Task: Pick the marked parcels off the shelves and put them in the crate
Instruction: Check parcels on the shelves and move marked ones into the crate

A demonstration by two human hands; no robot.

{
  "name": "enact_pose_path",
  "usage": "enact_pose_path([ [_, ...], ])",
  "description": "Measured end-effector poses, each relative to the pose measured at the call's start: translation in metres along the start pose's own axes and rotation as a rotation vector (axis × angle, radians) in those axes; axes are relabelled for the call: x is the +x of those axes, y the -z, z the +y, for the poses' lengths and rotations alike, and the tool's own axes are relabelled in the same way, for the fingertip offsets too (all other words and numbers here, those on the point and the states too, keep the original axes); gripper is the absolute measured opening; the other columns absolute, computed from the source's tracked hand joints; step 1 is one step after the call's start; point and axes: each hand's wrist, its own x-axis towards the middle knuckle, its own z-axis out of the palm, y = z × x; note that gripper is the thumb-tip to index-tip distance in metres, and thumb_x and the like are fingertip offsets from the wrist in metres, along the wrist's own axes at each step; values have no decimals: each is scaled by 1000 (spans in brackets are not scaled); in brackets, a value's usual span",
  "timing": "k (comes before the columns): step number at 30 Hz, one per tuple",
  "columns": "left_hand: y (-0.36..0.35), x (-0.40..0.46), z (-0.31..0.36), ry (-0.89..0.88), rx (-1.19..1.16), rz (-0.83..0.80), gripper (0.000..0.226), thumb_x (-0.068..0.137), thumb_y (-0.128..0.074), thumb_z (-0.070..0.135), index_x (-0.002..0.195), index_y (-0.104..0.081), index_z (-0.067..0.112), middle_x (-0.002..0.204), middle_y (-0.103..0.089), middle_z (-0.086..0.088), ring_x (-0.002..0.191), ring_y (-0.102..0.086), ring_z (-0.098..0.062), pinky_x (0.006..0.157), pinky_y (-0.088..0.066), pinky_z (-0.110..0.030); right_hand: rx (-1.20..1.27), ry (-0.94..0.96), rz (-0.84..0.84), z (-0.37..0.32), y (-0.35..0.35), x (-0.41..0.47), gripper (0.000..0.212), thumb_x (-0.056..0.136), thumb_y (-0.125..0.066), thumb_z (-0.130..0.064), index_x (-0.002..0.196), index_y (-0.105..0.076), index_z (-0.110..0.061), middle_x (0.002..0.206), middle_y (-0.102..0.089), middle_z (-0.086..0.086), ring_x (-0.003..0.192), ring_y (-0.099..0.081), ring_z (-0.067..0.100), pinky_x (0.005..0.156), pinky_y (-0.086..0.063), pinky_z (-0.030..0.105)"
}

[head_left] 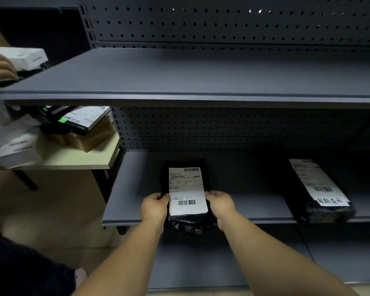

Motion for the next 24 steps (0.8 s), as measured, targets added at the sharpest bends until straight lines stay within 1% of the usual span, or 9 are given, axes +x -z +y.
enact_pose_path([
  [2, 0, -2, 5, -48, 155, 30, 23, 92, -58, 19, 105, -68, 4, 95, -69, -13, 90, -62, -31, 76, -47, -32, -155, 73, 89, -1, 3, -1, 34, 96, -51, -24, 125, -58, -7, 119, -64, 13, 97, -59, 24, 76, -44, 26],
  [4, 2, -8, 12, -112, 306, 70, 33, 92, -57, 22, 118, -62, 1, 111, -66, -17, 104, -59, -34, 80, -44, -30, -336, 150, 161, -3, 8, -7, 34, 97, -47, -26, 123, -59, -9, 119, -64, 12, 107, -59, 28, 80, -42, 26],
  [5, 3, -13, 16, -148, 358, 87, 36, 92, -57, 22, 121, -59, 0, 116, -64, -19, 107, -58, -34, 82, -44, -30, -404, 183, 181, -5, 10, -11, 34, 97, -46, -27, 123, -59, -10, 120, -64, 12, 108, -58, 29, 80, -42, 27],
  [9, 5, -40, 29, -314, 503, 94, 36, 93, -54, 22, 123, -58, 3, 121, -57, -18, 109, -54, -31, 88, -44, -35, -688, 384, 259, -7, 23, -34, 33, 97, -44, -26, 122, -61, -12, 121, -62, 10, 110, -55, 27, 86, -43, 29],
  [12, 8, -58, 36, -434, 715, 40, 35, 94, -47, 30, 121, -59, 11, 121, -56, -10, 109, -50, -25, 90, -44, -34, -913, 489, 285, -9, 36, -52, 32, 97, -43, -29, 122, -60, -17, 121, -60, 3, 112, -51, 22, 90, -41, 31],
  [14, 7, -68, 39, -517, 856, 12, 37, 95, -44, 35, 124, -56, 16, 124, -54, -4, 110, -50, -22, 90, -43, -32, -1019, 528, 288, -10, 45, -63, 32, 97, -41, -31, 122, -59, -21, 122, -59, -1, 114, -49, 19, 92, -39, 30],
  [17, 2, -81, 42, -644, 990, -20, 38, 95, -42, 40, 127, -53, 22, 125, -54, 2, 112, -50, -18, 90, -40, -28, -1098, 570, 309, -9, 57, -76, 31, 97, -40, -33, 120, -59, -23, 120, -58, -4, 113, -49, 18, 93, -37, 29],
  [24, -18, -106, 42, -812, 1090, -57, 35, 95, -41, 41, 120, -57, 22, 116, -59, 1, 106, -53, -19, 88, -39, -30, -1114, 587, 376, -2, 94, -94, 28, 96, -44, -32, 115, -61, -21, 117, -60, -2, 113, -50, 19, 92, -38, 30],
])
